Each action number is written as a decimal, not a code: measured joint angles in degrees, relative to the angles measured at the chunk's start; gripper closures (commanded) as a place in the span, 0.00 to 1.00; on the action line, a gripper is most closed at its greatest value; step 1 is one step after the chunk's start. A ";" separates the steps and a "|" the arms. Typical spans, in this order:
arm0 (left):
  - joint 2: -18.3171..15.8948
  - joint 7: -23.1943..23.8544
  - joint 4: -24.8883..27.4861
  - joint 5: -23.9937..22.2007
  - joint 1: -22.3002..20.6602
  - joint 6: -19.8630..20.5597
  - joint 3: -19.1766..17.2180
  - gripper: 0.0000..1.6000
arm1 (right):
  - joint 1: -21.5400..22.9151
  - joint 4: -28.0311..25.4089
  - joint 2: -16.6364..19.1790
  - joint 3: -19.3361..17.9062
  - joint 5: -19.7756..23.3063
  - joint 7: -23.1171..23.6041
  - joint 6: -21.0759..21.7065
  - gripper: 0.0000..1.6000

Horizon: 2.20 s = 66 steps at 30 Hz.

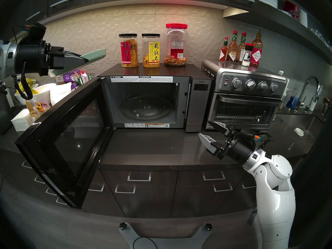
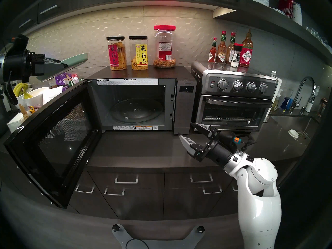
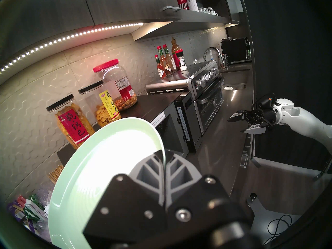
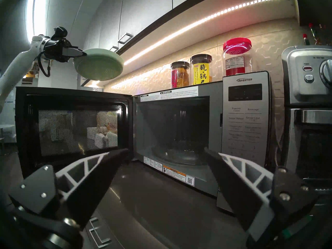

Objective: Open the microwave, put the plate inside, and close the door

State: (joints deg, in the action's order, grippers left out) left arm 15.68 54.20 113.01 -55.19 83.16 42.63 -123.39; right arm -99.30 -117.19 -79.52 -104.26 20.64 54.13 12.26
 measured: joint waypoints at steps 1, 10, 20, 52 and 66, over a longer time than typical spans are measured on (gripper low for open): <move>0.00 0.00 0.00 0.00 0.00 0.00 0.00 1.00 | 0.00 -0.01 -0.01 0.01 0.00 -0.03 -0.03 0.00; 0.00 0.00 0.00 0.00 0.00 0.00 -0.02 1.00 | 0.01 -0.11 -0.05 0.06 0.00 -0.26 -0.26 0.00; 0.00 0.00 0.00 0.00 0.00 0.00 -0.02 1.00 | 0.01 -0.13 -0.05 0.10 0.01 -0.22 -0.35 0.00; 0.00 0.00 0.00 0.00 0.00 0.00 -0.01 1.00 | 0.03 -0.14 -0.10 0.11 0.00 0.02 -0.40 0.00; 0.00 0.01 0.00 0.00 0.00 0.00 -0.01 1.00 | 0.04 -0.14 -0.12 0.09 0.00 0.04 -0.40 0.00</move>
State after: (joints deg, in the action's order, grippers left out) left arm 15.68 54.21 113.01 -55.19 83.16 42.63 -123.39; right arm -99.26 -117.33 -79.63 -104.17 20.64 54.18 11.85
